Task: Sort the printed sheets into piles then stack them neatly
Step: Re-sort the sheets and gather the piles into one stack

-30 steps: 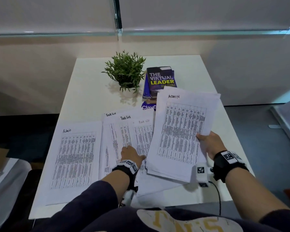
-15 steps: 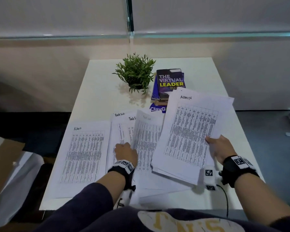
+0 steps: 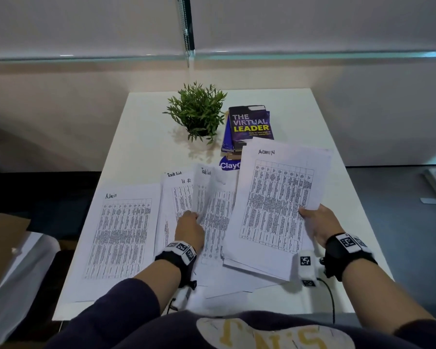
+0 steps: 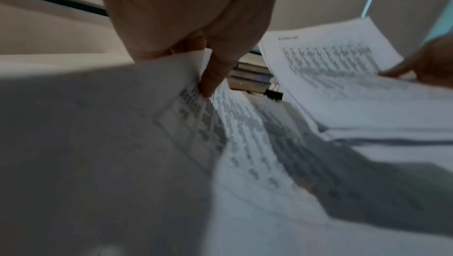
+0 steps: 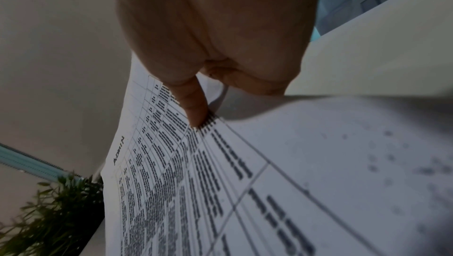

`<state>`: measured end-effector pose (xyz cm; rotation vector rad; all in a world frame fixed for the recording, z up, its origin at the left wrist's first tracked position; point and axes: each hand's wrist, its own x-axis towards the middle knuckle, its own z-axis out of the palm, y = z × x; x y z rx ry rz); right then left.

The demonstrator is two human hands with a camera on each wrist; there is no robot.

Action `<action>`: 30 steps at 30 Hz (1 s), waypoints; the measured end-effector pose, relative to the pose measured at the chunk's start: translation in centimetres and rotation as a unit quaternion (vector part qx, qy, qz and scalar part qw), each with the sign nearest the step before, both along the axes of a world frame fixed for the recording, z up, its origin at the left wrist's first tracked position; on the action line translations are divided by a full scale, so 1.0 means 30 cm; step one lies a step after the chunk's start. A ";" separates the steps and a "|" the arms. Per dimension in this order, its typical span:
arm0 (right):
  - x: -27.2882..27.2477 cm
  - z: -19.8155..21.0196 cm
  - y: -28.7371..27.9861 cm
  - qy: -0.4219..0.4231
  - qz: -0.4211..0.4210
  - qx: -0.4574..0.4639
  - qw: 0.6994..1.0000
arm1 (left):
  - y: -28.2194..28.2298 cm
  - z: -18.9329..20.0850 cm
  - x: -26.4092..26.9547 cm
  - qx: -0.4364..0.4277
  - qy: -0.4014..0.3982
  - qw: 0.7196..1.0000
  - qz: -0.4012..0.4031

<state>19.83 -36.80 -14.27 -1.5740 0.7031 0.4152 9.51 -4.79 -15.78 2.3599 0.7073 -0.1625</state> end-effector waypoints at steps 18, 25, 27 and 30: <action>0.039 0.145 -0.083 -0.081 0.018 -0.044 0.996 | 0.110 0.575 0.044 -0.308 -0.208 0.928 0.033; -0.030 0.161 0.152 -0.078 0.165 -0.018 0.983 | 0.020 0.386 0.047 -0.281 -0.086 0.954 0.056; -0.042 0.164 0.185 -0.056 0.172 0.002 0.983 | 0.005 0.345 0.046 -0.247 -0.054 0.966 0.047; -0.065 0.168 0.205 -0.092 0.217 -0.044 0.971 | -0.005 0.296 0.043 -0.230 -0.022 0.972 0.032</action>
